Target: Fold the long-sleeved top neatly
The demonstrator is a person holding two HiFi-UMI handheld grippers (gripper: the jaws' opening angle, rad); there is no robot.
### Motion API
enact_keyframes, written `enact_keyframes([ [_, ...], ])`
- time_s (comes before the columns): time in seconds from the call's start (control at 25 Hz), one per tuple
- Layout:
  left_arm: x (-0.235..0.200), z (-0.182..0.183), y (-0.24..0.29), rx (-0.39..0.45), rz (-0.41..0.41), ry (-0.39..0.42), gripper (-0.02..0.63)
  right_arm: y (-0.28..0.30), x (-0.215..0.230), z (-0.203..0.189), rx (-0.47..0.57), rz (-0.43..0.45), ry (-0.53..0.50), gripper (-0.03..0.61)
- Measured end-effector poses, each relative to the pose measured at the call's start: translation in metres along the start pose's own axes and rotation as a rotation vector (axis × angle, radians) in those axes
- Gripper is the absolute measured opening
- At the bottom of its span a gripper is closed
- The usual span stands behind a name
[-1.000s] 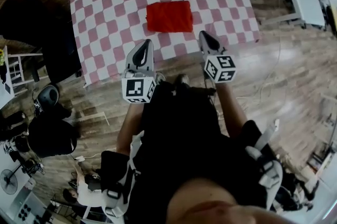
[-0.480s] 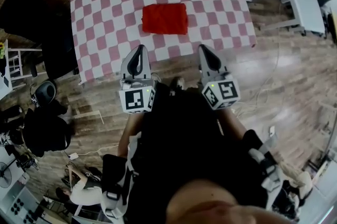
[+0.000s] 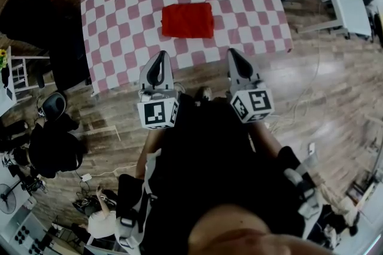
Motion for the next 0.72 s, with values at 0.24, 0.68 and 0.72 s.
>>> enact_keyframes([
  [0.24, -0.0033, 0.0017, 0.0007, 0.003, 0.002, 0.008, 0.008, 0.0032, -0.0008, 0.0008, 0.007, 0.002, -0.004, 0.008],
  [0.68, -0.0020, -0.0035, 0.0041, -0.019, -0.011, 0.024, 0.008, 0.0080, 0.0008, 0.0003, -0.001, 0.013, -0.007, 0.009],
  [0.72, -0.0015, -0.0036, 0.0048, -0.020, -0.011, 0.021, 0.008, 0.0081, 0.0015, 0.0001, -0.002, 0.012, -0.007, 0.009],
])
Point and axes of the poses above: the fingertips, and each gripper's own axes: y forward along the fingers, x to its right, z out of its top, the point moved 6 cm from there along -y, backward along the fingers, and after that the axes turned 7 degrees about x, right-handed, at the moved point
